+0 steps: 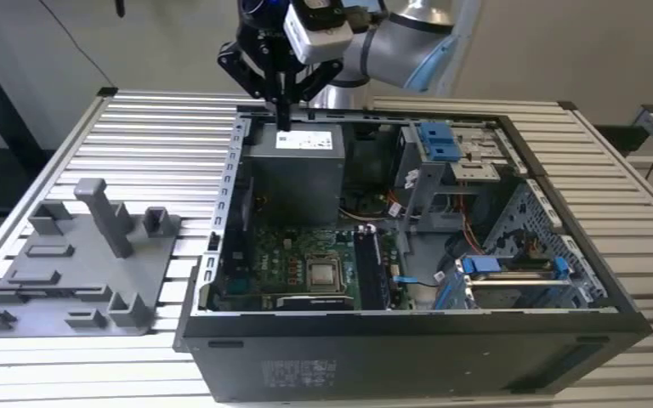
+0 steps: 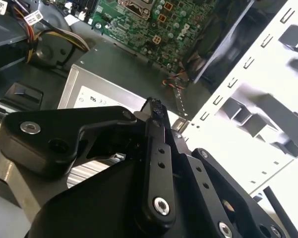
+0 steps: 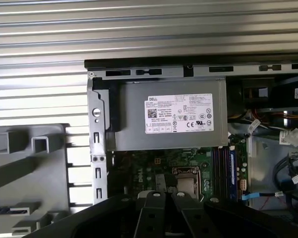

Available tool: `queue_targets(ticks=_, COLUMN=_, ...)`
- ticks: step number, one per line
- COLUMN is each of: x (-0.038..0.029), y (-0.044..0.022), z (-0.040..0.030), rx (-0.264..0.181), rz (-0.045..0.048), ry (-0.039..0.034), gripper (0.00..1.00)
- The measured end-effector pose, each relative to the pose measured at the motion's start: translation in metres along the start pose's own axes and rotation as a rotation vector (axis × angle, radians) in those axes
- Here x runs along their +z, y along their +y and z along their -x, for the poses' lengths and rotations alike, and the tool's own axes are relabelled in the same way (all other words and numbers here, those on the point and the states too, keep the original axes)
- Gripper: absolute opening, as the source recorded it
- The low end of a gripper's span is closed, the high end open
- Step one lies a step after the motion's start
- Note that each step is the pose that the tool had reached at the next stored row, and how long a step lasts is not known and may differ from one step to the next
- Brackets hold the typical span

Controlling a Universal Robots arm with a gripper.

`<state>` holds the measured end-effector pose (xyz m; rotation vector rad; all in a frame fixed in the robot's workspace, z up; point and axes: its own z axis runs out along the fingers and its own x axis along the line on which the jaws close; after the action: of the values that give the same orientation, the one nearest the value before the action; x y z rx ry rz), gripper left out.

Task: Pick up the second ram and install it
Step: 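Reach for the second ram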

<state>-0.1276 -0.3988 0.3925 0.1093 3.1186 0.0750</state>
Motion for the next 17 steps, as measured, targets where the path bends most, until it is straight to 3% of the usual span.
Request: queue_targets(ticks=17, x=-0.0004, y=-0.0013, z=-0.0182, rx=-0.003, rz=0.0, ry=0.0002, gripper=0.11)
